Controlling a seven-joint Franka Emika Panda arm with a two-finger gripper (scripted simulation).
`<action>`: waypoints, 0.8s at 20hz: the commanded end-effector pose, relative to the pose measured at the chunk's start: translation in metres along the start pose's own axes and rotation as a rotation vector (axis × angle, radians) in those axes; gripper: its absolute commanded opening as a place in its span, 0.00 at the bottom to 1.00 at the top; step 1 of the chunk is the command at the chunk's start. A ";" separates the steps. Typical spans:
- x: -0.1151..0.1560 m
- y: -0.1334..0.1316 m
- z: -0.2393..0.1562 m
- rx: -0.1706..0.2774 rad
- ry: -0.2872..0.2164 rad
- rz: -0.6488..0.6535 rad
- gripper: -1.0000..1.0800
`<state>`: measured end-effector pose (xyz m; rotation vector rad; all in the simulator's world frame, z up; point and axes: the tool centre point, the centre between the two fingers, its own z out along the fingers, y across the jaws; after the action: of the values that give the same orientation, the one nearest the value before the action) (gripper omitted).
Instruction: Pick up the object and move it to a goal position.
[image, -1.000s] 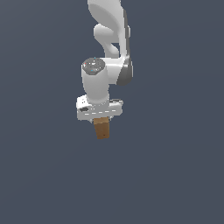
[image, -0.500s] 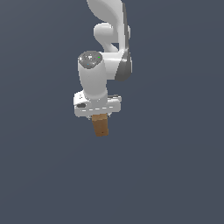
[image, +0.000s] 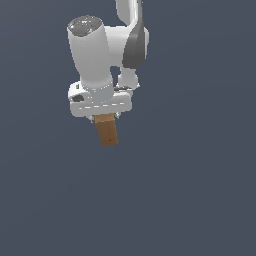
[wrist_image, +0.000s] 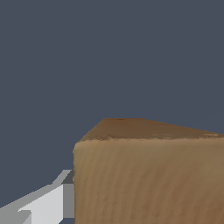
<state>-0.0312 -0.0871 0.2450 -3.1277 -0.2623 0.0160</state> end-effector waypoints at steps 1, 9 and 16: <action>-0.003 0.008 -0.032 -0.003 0.010 0.000 0.00; -0.014 0.030 -0.106 -0.003 0.010 0.000 0.00; -0.017 0.041 -0.141 -0.003 0.010 0.000 0.00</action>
<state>-0.0407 -0.1282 0.3750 -3.1280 -0.2615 0.0127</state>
